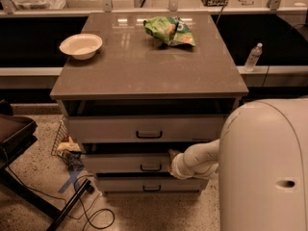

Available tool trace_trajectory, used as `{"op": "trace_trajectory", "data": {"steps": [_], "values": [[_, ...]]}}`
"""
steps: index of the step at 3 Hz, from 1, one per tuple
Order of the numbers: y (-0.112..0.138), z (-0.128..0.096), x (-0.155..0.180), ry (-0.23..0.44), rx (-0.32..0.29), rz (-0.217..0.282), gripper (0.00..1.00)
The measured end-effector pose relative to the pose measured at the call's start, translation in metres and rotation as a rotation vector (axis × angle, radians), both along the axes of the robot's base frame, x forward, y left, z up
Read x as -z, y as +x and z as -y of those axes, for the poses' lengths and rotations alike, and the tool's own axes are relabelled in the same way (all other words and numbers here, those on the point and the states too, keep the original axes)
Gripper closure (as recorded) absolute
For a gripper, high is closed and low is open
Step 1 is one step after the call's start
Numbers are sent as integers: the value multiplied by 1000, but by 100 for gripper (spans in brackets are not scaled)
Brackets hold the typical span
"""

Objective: Open middle drawer

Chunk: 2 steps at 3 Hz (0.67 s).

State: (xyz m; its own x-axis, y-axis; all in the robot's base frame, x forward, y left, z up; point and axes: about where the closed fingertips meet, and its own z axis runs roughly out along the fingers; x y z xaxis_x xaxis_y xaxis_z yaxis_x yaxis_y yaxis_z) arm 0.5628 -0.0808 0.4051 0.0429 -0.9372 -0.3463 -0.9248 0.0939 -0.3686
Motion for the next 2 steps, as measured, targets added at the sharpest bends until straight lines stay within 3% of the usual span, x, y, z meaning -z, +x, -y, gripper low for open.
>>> {"op": "trace_trajectory", "data": {"steps": [2], "values": [[0, 0, -2, 0, 0, 0, 100]]}}
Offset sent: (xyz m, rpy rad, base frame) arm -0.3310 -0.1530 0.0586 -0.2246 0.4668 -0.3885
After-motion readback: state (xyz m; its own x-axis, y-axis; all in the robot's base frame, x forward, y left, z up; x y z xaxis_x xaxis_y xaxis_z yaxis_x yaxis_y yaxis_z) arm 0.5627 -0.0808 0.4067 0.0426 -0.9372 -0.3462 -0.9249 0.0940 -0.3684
